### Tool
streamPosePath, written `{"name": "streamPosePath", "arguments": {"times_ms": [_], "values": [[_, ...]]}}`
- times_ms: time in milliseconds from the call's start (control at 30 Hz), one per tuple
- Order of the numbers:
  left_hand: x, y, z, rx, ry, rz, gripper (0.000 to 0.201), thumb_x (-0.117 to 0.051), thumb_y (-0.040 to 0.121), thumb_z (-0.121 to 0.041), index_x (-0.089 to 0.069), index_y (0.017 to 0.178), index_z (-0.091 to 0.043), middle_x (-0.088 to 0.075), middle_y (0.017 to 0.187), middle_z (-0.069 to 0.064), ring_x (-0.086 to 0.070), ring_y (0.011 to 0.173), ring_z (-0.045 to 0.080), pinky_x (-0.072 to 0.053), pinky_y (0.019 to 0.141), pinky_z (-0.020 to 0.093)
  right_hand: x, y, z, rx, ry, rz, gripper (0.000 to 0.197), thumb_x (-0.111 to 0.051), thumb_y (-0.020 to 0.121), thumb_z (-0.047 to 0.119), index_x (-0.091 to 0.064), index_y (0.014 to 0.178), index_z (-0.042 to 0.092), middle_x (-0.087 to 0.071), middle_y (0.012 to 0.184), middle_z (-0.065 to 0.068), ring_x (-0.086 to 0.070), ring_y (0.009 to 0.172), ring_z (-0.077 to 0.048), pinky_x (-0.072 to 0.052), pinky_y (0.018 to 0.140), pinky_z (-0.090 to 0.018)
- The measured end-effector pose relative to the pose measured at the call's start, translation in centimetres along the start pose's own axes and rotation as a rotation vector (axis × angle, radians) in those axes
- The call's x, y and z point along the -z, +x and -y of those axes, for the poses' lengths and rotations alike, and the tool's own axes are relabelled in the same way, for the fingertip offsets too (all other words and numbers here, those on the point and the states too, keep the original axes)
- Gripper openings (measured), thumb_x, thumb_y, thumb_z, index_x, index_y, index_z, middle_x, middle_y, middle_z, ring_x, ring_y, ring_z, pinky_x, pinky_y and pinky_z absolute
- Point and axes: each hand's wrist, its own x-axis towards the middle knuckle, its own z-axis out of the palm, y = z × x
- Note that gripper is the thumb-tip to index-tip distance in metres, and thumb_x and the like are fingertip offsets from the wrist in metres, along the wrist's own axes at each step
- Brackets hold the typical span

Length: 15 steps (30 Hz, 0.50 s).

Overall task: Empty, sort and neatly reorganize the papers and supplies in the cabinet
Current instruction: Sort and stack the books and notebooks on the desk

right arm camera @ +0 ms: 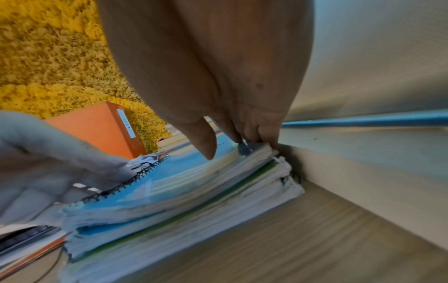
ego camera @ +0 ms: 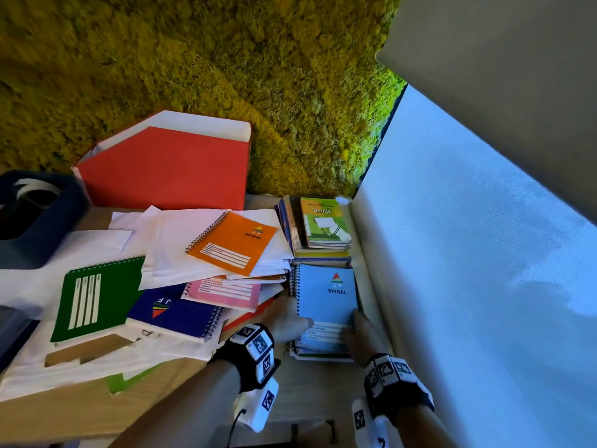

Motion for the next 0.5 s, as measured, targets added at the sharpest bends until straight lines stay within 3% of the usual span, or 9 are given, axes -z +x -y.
{"name": "streamPosePath", "arguments": {"times_ms": [67, 133, 167, 233, 267, 333, 433, 500], "values": [[0.7, -0.3, 0.2, 0.011, -0.01, 0.026, 0.043, -0.068, 0.077, -0.046, -0.068, 0.106, -0.015, -0.073, 0.104, -0.001, -0.069, 0.091, 0.016, -0.058, 0.084, 0.034, 0.1, 0.0, 0.5, -0.019, -0.011, -0.02, 0.019, -0.049, 0.093, 0.015, -0.049, 0.109, 0.004, -0.055, 0.124, -0.017, -0.056, 0.107, -0.032, -0.04, 0.075, -0.029], [1.3, -0.4, 0.3, 0.039, 0.021, 0.021, 0.057, -0.064, 0.068, -0.06, -0.065, 0.106, -0.017, -0.071, 0.107, 0.0, -0.068, 0.093, 0.017, -0.056, 0.088, 0.04, 0.0, 0.0, 1.3, 0.005, 0.009, -0.101, 0.02, -0.047, 0.092, 0.013, -0.051, 0.109, 0.003, -0.051, 0.128, -0.017, -0.054, 0.113, -0.034, -0.043, 0.082, -0.032], [1.5, -0.3, 0.2, 0.047, 0.033, 0.01, 0.05, -0.064, 0.071, -0.059, -0.062, 0.099, -0.017, -0.068, 0.101, 0.0, -0.066, 0.088, 0.016, -0.056, 0.086, 0.038, -0.2, 0.1, 1.9, 0.022, 0.021, -0.144, 0.027, -0.046, 0.093, 0.013, -0.051, 0.117, 0.003, -0.046, 0.136, -0.016, -0.051, 0.12, -0.035, -0.042, 0.09, -0.034], [2.0, -0.3, -0.3, 0.015, 0.046, -0.041, 0.026, -0.066, 0.086, -0.041, -0.055, 0.086, -0.018, -0.06, 0.085, -0.003, -0.057, 0.074, 0.01, -0.051, 0.07, 0.025, -0.3, 0.0, 3.6, 0.04, 0.033, -0.173, 0.04, -0.046, 0.096, 0.013, -0.044, 0.135, 0.004, -0.034, 0.15, -0.012, -0.04, 0.133, -0.03, -0.036, 0.103, -0.033], [2.4, -0.3, -0.5, 0.0, 0.043, -0.085, 0.02, -0.065, 0.09, -0.033, -0.057, 0.086, -0.015, -0.061, 0.083, -0.002, -0.057, 0.071, 0.01, -0.049, 0.064, 0.024, -0.3, 0.0, 4.5, 0.06, 0.044, -0.161, 0.043, -0.047, 0.097, 0.015, -0.042, 0.139, 0.005, -0.032, 0.152, -0.011, -0.037, 0.135, -0.027, -0.033, 0.105, -0.03], [3.4, -0.3, -0.8, -0.038, 0.055, -0.181, 0.018, -0.065, 0.091, -0.027, -0.063, 0.09, -0.01, -0.067, 0.088, 0.004, -0.062, 0.077, 0.018, -0.049, 0.063, 0.027, -0.6, 0.4, 6.5, 0.128, 0.06, -0.118, 0.044, -0.049, 0.098, 0.019, -0.042, 0.139, 0.006, -0.035, 0.15, -0.009, -0.036, 0.136, -0.024, -0.031, 0.107, -0.03], [5.7, -0.5, -0.6, -0.065, 0.09, -0.256, 0.016, -0.064, 0.089, -0.028, -0.06, 0.086, -0.013, -0.067, 0.093, 0.008, -0.062, 0.086, 0.023, -0.048, 0.073, 0.032, -0.9, 1.1, 9.3, 0.18, 0.042, -0.073, 0.039, -0.053, 0.096, 0.025, -0.05, 0.131, 0.009, -0.049, 0.137, -0.007, -0.046, 0.127, -0.024, -0.039, 0.102, -0.032], [7.5, 0.2, 0.2, -0.083, 0.089, -0.296, 0.018, -0.066, 0.087, -0.028, -0.063, 0.087, -0.01, -0.068, 0.094, 0.008, -0.062, 0.088, 0.023, -0.052, 0.078, 0.037, -1.3, 1.5, 11.3, 0.182, 0.041, -0.074, 0.031, -0.054, 0.094, 0.027, -0.057, 0.119, 0.01, -0.055, 0.122, -0.007, -0.052, 0.117, -0.026, -0.041, 0.088, -0.03]]}}
